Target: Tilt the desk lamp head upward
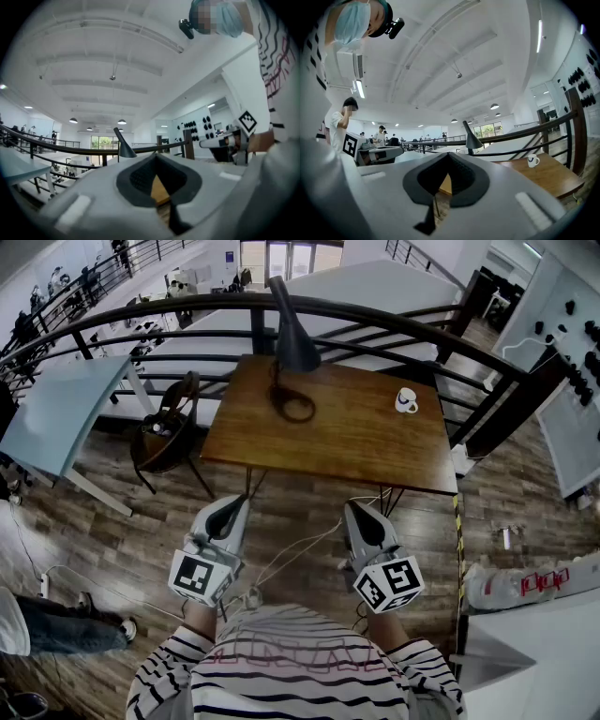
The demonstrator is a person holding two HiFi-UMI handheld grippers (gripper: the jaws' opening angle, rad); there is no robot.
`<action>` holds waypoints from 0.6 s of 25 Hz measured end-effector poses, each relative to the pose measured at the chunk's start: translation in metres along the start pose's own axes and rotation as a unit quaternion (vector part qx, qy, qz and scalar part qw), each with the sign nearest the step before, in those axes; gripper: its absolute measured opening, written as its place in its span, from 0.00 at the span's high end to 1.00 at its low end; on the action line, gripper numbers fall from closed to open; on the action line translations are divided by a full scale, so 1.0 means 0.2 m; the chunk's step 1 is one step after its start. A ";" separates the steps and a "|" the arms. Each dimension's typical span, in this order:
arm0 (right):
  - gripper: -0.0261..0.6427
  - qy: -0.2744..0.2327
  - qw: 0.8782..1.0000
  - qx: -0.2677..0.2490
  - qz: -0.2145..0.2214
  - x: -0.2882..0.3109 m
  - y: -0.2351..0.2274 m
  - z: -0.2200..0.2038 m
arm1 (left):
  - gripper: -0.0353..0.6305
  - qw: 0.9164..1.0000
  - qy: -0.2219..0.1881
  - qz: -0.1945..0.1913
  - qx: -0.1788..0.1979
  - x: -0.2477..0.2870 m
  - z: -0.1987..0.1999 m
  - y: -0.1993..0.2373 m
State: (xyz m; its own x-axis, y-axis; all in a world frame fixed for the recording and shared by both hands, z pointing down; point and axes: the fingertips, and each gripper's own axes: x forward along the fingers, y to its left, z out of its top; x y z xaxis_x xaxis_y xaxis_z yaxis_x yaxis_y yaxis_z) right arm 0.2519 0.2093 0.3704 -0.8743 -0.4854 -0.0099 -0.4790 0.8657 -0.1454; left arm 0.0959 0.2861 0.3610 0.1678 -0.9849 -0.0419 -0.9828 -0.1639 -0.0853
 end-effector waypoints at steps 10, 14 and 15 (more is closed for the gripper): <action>0.96 0.009 1.000 0.002 -0.002 0.01 0.02 0.01 | 0.94 1.000 0.003 -0.002 -0.005 0.00 -0.01 0.02; 0.96 0.007 1.000 0.004 -0.008 0.04 0.04 0.00 | 0.94 1.000 0.005 -0.004 -0.007 -0.01 -0.04 0.06; 0.96 0.007 1.000 0.007 -0.012 0.06 0.04 -0.01 | 0.94 1.000 0.004 -0.003 -0.008 -0.01 -0.04 0.08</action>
State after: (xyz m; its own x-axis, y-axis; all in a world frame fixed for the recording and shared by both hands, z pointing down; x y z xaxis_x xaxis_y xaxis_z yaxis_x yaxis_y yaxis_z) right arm 0.2380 0.2109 0.3705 -0.8633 -0.5047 0.0069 -0.4991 0.8516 -0.1599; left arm 0.0783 0.2850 0.3683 0.1722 -0.9845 -0.0327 -0.9830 -0.1697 -0.0699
